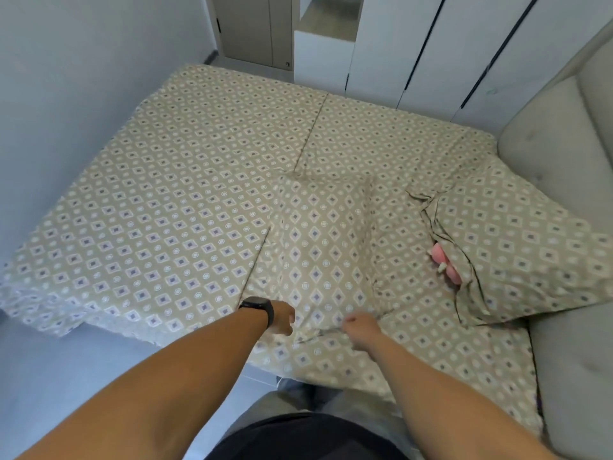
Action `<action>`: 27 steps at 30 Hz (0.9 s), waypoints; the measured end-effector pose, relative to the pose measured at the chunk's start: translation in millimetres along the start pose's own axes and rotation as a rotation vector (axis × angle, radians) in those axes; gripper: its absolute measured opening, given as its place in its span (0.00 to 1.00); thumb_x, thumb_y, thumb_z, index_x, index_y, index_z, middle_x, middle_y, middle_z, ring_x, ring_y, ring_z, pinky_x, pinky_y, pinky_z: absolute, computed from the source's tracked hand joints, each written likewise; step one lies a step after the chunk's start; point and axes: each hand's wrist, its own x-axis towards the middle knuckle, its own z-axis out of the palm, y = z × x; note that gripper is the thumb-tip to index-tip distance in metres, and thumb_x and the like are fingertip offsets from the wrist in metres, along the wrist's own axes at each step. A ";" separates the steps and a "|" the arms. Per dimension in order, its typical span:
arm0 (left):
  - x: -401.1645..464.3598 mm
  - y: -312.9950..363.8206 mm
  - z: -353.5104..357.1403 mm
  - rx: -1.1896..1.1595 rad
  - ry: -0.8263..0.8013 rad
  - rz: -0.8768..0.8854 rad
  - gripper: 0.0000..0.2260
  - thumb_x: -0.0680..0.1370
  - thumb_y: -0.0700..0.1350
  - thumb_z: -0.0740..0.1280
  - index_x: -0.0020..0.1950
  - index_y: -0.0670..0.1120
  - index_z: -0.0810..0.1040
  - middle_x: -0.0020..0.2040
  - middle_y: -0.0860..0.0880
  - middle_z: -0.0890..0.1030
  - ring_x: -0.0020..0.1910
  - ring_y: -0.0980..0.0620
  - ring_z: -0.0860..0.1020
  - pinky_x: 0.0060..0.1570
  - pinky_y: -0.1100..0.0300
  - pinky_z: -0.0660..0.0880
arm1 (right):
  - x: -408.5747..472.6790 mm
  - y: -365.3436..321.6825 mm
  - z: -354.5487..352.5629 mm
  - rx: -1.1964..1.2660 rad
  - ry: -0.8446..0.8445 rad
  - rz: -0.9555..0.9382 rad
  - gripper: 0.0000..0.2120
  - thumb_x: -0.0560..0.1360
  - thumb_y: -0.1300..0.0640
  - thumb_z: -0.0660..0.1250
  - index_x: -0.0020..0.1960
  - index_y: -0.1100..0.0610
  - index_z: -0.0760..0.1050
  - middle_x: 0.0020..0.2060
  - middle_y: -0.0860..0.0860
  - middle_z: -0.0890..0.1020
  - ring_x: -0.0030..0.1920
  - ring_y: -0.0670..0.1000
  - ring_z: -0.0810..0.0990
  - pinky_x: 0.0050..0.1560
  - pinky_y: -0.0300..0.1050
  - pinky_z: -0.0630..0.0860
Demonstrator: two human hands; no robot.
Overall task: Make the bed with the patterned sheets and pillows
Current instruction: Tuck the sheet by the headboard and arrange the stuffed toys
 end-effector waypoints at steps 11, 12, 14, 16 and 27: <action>-1.2 -88.2 150.2 0.016 0.157 -0.127 0.13 0.82 0.49 0.60 0.65 0.51 0.74 0.65 0.48 0.78 0.61 0.45 0.77 0.59 0.52 0.74 | 31.1 23.9 128.5 -0.465 -0.178 -0.264 0.07 0.80 0.57 0.59 0.54 0.52 0.74 0.48 0.48 0.75 0.49 0.52 0.76 0.48 0.44 0.71; 14.0 -98.9 159.2 0.036 0.180 -0.120 0.12 0.82 0.49 0.59 0.64 0.50 0.74 0.63 0.48 0.78 0.60 0.45 0.77 0.58 0.51 0.75 | 43.9 29.9 145.6 -0.488 -0.138 -0.276 0.10 0.81 0.56 0.58 0.60 0.52 0.74 0.54 0.48 0.76 0.54 0.53 0.77 0.52 0.46 0.73; 50.2 -119.1 179.1 0.071 0.197 -0.125 0.12 0.82 0.48 0.60 0.64 0.50 0.74 0.63 0.48 0.78 0.60 0.45 0.77 0.56 0.52 0.74 | 65.3 45.2 179.4 -0.544 -0.088 -0.291 0.12 0.81 0.55 0.59 0.63 0.52 0.73 0.58 0.49 0.76 0.57 0.54 0.77 0.54 0.49 0.75; 99.0 -141.6 198.2 0.111 0.229 -0.125 0.13 0.81 0.46 0.61 0.66 0.49 0.72 0.62 0.47 0.76 0.59 0.44 0.76 0.55 0.52 0.73 | 98.4 61.5 214.1 -0.637 -0.043 -0.326 0.11 0.82 0.54 0.60 0.62 0.54 0.73 0.57 0.51 0.76 0.56 0.55 0.76 0.52 0.49 0.76; 253.0 -239.8 248.2 0.243 0.518 0.190 0.16 0.70 0.31 0.72 0.56 0.42 0.78 0.47 0.43 0.78 0.44 0.40 0.79 0.33 0.50 0.75 | 209.9 116.7 320.6 -0.923 0.227 -0.477 0.14 0.65 0.65 0.78 0.45 0.58 0.76 0.38 0.53 0.77 0.37 0.55 0.77 0.28 0.45 0.65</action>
